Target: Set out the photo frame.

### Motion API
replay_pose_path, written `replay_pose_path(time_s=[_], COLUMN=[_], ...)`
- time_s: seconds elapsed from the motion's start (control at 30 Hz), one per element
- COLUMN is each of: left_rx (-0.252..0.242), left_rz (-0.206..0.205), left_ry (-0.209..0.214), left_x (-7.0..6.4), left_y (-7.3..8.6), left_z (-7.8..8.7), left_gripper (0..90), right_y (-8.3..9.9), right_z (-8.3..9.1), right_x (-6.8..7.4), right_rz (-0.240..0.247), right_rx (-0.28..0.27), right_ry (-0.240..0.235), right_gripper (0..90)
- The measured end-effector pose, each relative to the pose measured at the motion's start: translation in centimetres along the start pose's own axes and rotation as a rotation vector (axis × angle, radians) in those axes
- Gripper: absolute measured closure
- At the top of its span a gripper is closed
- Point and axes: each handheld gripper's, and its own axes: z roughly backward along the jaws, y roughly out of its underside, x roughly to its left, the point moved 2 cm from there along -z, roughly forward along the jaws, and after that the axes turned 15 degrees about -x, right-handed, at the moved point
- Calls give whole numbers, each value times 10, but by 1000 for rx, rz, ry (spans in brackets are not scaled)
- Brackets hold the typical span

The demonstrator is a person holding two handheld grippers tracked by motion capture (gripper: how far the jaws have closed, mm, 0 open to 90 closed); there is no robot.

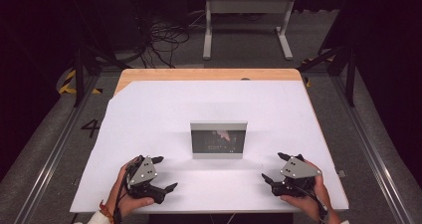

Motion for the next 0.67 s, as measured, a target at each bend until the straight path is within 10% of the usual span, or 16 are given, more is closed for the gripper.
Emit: replay_pose_path(time_s=[0.67], left_rx=[11], left_rz=[7], left_ry=[14], left_x=[2], left_y=[0], left_z=[-6], left_gripper=[83], right_y=[1], right_z=[3], right_x=[1], right_rz=[7], right_rx=[1], right_ry=[14], right_gripper=[173])
